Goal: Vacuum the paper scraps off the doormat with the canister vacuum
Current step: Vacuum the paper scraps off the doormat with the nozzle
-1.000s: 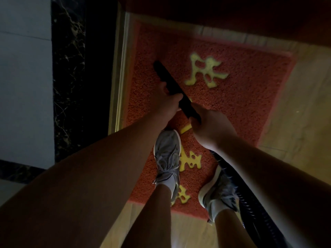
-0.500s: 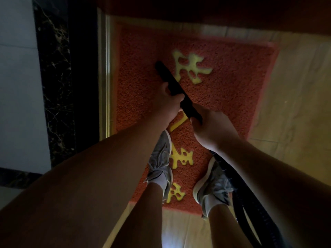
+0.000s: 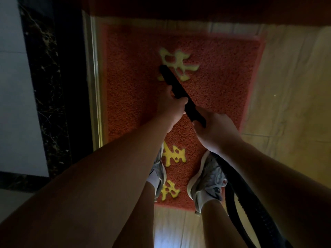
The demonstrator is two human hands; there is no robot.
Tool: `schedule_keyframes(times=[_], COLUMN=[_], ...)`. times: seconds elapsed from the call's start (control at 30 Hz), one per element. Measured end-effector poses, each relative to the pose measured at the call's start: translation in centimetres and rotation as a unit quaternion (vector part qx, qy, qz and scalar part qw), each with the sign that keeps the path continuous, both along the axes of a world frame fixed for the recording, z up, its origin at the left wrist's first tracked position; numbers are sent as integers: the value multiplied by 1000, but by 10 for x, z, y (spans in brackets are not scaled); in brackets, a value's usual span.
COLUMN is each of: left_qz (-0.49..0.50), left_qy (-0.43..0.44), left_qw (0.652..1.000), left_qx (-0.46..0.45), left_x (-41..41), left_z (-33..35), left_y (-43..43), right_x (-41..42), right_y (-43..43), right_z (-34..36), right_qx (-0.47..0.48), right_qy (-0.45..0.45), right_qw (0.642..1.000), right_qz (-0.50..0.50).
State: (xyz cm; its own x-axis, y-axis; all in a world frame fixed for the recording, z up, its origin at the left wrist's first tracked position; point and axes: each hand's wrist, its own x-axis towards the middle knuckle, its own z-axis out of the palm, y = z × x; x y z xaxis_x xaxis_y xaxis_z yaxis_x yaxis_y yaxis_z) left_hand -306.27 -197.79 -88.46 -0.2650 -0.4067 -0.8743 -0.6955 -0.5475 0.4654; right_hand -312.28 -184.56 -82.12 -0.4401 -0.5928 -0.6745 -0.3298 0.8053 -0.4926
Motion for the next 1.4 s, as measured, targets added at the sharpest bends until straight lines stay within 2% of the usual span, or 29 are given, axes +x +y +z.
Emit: schedule_keyframes(times=[0.97,1.4], left_qz=[6,-2], left_qy=[-10,1], left_qw=[1000,1000], left_qx=[-1,-14], left_x=[17,12], left_z=[3,35], left_y=[19,48], right_x=[2,6], right_y=[13,47], right_z=[22,38], right_qx=[6,-43], right_qy=[-23,-5], right_qw=[1000,999], right_qz=[16,3])
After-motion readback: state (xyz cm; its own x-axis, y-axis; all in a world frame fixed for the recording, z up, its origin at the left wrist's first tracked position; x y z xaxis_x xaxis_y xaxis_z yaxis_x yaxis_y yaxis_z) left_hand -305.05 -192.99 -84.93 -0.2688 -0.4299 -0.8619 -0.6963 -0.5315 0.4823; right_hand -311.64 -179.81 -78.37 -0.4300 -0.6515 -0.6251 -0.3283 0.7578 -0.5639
